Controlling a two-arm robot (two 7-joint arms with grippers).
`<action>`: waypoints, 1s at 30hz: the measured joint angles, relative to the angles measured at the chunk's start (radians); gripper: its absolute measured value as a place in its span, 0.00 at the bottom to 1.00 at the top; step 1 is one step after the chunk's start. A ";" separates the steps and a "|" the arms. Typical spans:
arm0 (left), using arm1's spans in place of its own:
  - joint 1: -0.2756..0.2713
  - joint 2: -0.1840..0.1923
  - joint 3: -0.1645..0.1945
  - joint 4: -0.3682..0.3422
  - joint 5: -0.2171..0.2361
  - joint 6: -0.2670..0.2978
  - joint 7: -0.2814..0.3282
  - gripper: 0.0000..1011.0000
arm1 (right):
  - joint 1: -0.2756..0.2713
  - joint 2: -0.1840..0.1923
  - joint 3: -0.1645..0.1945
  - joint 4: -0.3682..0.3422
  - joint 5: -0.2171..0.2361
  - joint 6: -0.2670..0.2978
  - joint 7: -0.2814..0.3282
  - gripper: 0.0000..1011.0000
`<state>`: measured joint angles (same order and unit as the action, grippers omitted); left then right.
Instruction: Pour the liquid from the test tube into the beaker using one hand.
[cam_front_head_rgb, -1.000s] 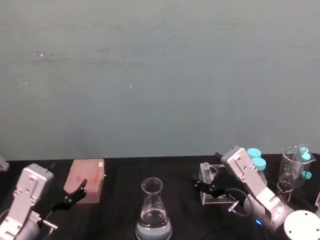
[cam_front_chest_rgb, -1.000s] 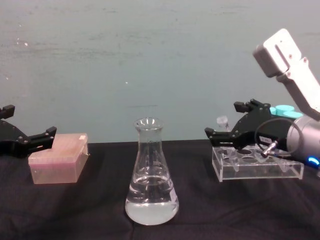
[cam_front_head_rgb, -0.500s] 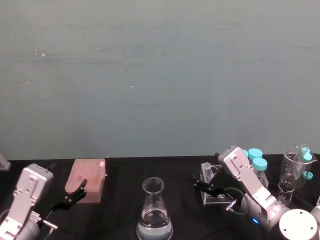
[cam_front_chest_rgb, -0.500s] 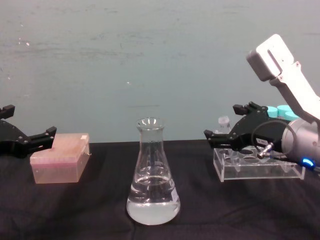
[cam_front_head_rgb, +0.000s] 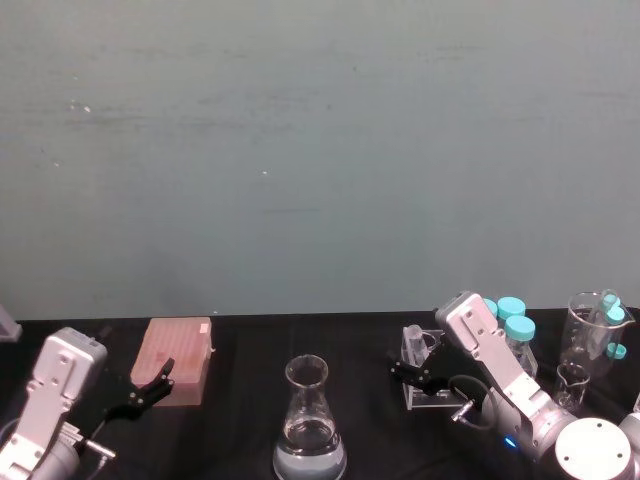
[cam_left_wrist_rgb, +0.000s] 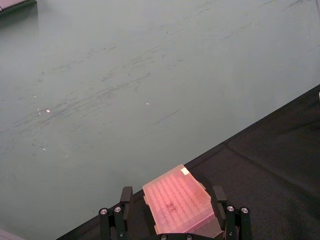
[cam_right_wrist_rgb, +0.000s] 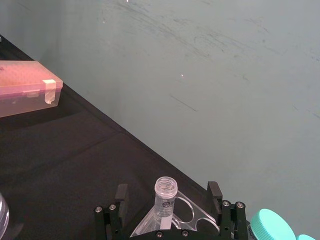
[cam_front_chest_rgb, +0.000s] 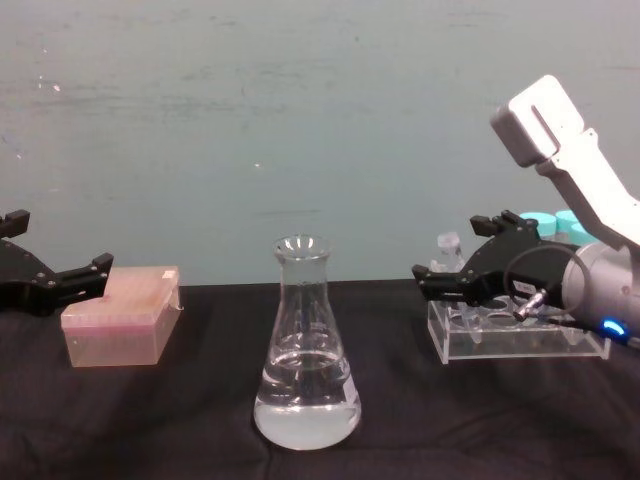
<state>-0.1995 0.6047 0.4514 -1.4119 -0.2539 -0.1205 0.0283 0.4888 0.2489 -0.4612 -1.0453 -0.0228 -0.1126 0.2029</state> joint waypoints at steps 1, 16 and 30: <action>0.000 0.000 0.000 0.000 0.000 0.000 0.000 0.99 | 0.000 -0.002 0.003 0.001 -0.002 0.001 0.001 0.99; 0.000 0.000 0.000 0.000 0.000 0.000 0.000 0.99 | -0.001 -0.007 0.011 0.004 -0.007 0.001 0.007 0.97; 0.000 0.000 0.000 0.000 0.000 0.000 0.000 0.99 | -0.001 -0.006 0.009 0.002 -0.005 0.001 0.007 0.59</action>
<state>-0.1995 0.6047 0.4514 -1.4120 -0.2539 -0.1205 0.0283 0.4879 0.2433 -0.4522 -1.0428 -0.0276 -0.1112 0.2097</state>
